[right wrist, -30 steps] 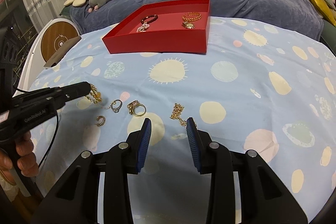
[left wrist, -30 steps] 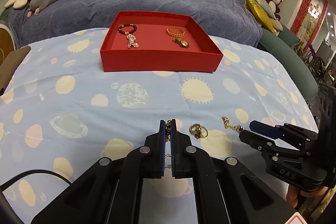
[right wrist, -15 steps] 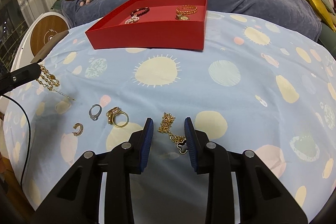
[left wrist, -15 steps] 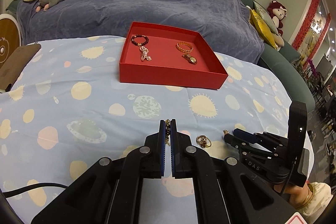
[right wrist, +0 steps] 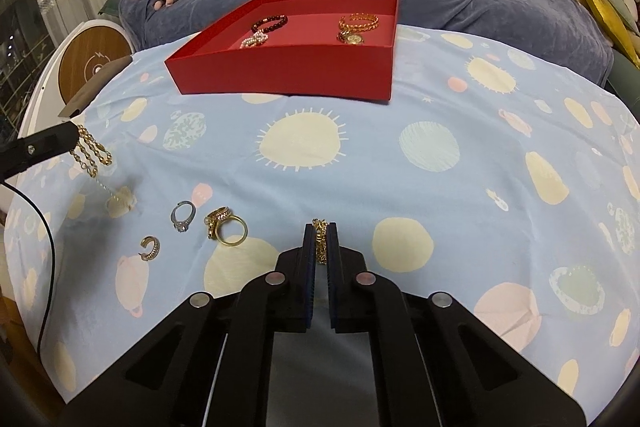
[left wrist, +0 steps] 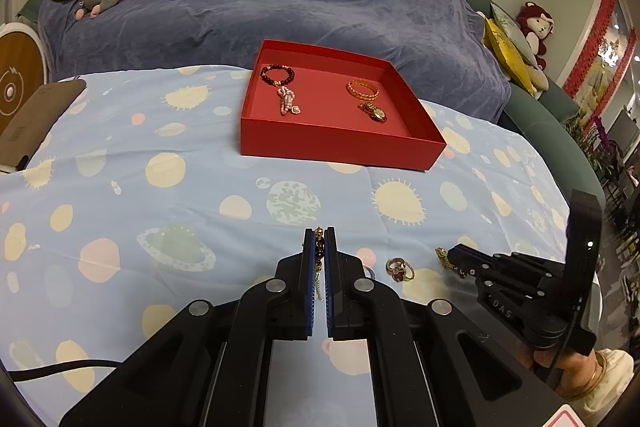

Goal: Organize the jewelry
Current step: 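Carry the ring and necklace over the red box and release them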

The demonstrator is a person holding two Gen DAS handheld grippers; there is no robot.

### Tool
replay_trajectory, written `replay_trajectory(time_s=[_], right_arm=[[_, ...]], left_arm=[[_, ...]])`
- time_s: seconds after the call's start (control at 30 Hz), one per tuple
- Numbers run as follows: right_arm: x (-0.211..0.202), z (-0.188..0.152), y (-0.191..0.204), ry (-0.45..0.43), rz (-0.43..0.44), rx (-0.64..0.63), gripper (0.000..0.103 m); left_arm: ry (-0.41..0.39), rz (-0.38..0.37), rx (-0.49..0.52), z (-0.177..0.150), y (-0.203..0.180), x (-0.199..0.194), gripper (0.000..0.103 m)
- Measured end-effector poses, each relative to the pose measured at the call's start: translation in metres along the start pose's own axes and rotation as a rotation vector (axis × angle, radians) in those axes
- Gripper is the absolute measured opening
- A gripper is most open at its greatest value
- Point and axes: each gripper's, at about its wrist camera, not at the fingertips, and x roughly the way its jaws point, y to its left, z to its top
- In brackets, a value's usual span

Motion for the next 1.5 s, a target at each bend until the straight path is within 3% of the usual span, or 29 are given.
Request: replay_trajectory(time_s=[0.4, 0.97, 1.13, 1.27, 1.5], right_arm=[[-0.053, 0.031, -0.024, -0.142, 0.035, 0.086, 0.004], [-0.112, 0.083, -0.025, -0.320, 0.056, 0.098, 0.004], [-0.123, 0.112, -0.024, -0.362, 0.087, 0.109, 0.004], [-0.124, 0.146, -0.020, -0.399, 0.064, 0.078, 0.004], [-0.103, 0.197, -0.022, -0.418, 0.055, 0.091, 0.004]], left_arm=[[-0.021, -0.002, -0.007, 0.011, -0.006, 0.000, 0.002], [-0.089, -0.001, -0.015, 0.043, -0.017, -0.013, 0.002], [-0.108, 0.006, -0.015, 0.068, -0.017, -0.017, 0.002], [-0.139, 0.030, 0.003, 0.100, -0.015, -0.015, 0.002], [-0.153, 0.056, 0.020, 0.153, -0.010, 0.008, 0.002]])
